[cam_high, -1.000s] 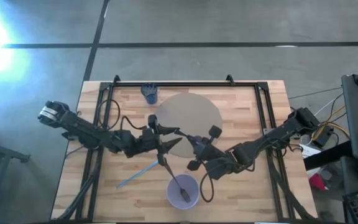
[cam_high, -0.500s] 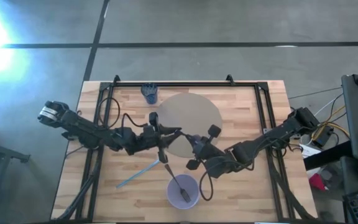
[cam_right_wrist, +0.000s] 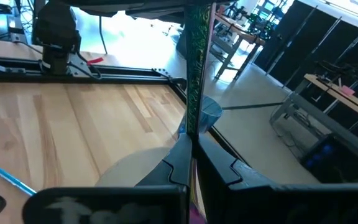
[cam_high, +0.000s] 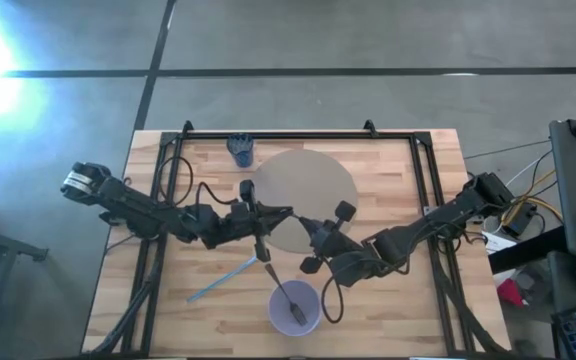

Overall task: Pick & Place Utensil
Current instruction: Put the blue spoon into the purple bowl

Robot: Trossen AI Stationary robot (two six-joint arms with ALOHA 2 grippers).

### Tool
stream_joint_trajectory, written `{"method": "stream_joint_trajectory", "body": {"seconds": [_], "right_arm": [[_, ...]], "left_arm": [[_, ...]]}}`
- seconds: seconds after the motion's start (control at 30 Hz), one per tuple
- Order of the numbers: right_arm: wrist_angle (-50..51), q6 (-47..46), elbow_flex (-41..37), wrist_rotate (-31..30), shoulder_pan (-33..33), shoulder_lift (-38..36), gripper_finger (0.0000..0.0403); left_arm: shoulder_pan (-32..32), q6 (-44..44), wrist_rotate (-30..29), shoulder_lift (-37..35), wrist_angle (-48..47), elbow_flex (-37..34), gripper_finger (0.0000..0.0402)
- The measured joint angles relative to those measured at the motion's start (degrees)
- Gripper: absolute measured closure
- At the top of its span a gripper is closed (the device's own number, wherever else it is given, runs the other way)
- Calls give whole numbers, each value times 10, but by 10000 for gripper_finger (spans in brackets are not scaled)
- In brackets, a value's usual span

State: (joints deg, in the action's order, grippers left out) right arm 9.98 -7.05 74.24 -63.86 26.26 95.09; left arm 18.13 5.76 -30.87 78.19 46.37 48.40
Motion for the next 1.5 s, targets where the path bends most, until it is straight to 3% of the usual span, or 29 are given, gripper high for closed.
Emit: {"method": "stream_joint_trajectory", "body": {"seconds": [1.0,1.17,1.5], "right_arm": [[78,-48,37,41,-3,-6,388],[76,-63,38,79,-12,-6,351],[78,-25,39,82,-14,-21,268]], "left_arm": [[1,-15,1,-16,-36,1,401],[1,-16,1,-16,-51,0,401],[1,-26,1,-17,-68,0,401]]}}
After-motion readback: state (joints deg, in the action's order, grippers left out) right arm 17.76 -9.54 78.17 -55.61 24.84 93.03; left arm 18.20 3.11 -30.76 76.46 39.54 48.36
